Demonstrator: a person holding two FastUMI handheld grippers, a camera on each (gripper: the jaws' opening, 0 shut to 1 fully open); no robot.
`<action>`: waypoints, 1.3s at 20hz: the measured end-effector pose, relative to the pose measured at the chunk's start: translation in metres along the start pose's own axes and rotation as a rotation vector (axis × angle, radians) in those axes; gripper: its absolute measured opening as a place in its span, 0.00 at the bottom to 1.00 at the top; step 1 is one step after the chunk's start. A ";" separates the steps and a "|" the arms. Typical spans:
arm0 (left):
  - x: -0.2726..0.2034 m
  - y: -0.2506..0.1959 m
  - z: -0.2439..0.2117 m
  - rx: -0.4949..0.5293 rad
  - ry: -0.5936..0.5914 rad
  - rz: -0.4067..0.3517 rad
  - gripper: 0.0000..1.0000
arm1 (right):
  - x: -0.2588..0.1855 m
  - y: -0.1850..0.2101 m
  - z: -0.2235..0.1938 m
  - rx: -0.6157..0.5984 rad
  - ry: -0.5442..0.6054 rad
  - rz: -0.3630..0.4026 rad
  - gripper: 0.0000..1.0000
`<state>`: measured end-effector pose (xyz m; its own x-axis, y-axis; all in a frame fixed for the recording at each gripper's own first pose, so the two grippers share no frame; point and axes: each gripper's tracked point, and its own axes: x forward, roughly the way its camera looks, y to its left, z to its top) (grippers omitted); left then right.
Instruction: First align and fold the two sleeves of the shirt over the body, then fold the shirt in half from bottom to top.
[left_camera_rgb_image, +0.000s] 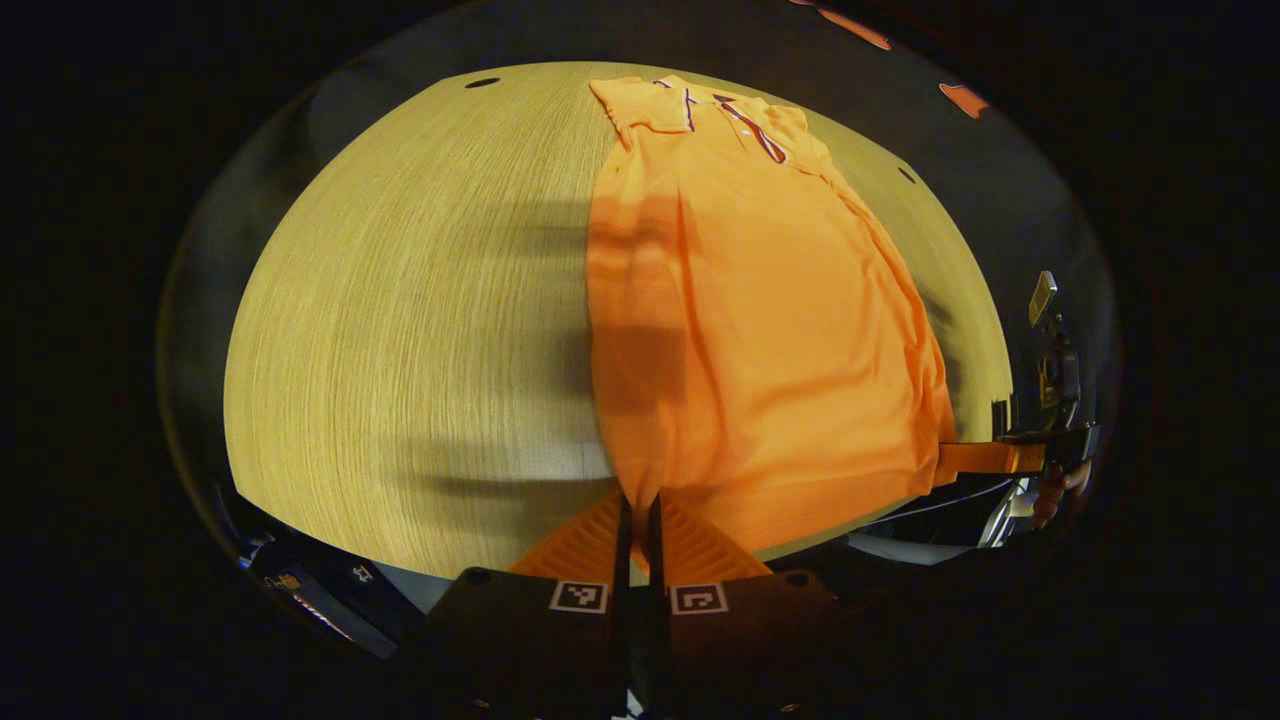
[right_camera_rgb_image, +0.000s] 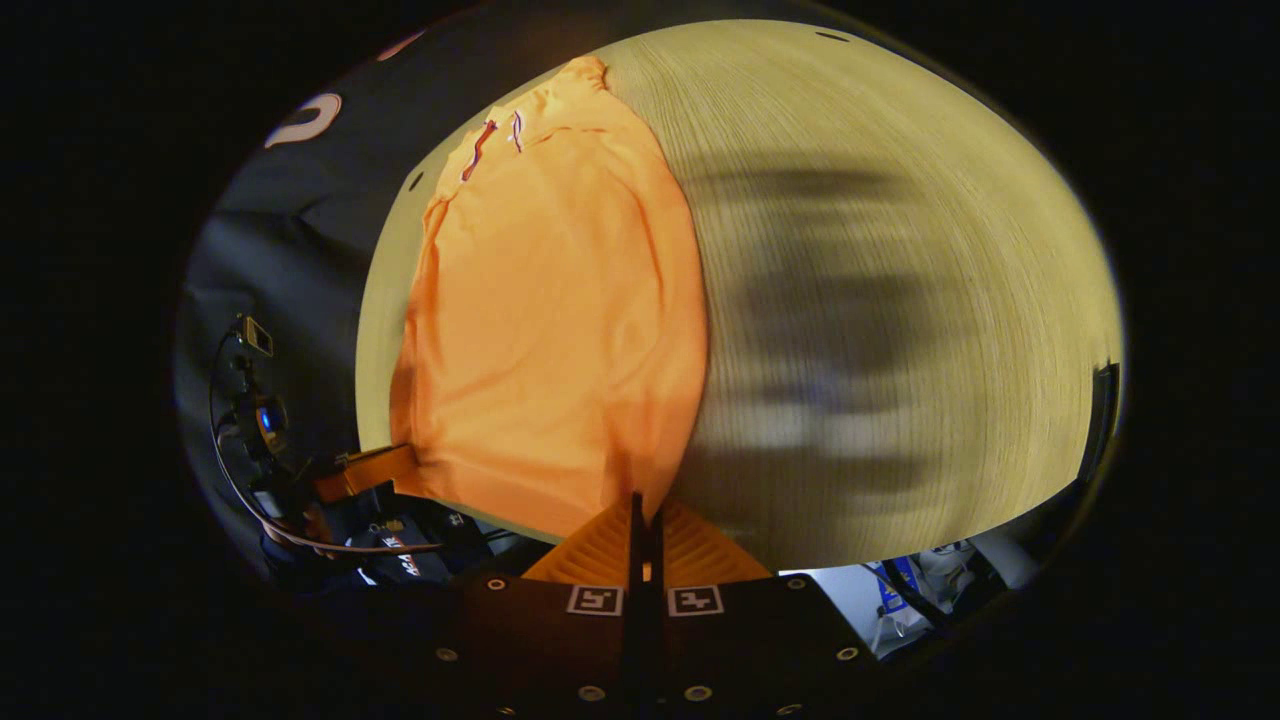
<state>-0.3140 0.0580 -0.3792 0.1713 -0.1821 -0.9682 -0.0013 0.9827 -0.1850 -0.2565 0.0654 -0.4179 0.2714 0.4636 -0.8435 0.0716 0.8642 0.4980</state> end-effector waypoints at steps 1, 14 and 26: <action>-0.003 0.000 0.006 -0.005 -0.009 -0.009 0.08 | -0.003 0.003 0.009 0.001 -0.019 0.004 0.02; -0.047 -0.022 0.122 0.057 -0.146 -0.119 0.08 | -0.041 0.055 0.107 0.093 -0.192 0.151 0.02; -0.058 -0.029 0.283 0.118 -0.271 -0.087 0.08 | -0.059 0.088 0.254 -0.012 -0.302 0.067 0.02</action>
<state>-0.0449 0.0490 -0.2695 0.4227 -0.2657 -0.8664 0.1369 0.9638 -0.2288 -0.0224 0.0640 -0.2731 0.5484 0.4422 -0.7097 0.0325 0.8368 0.5465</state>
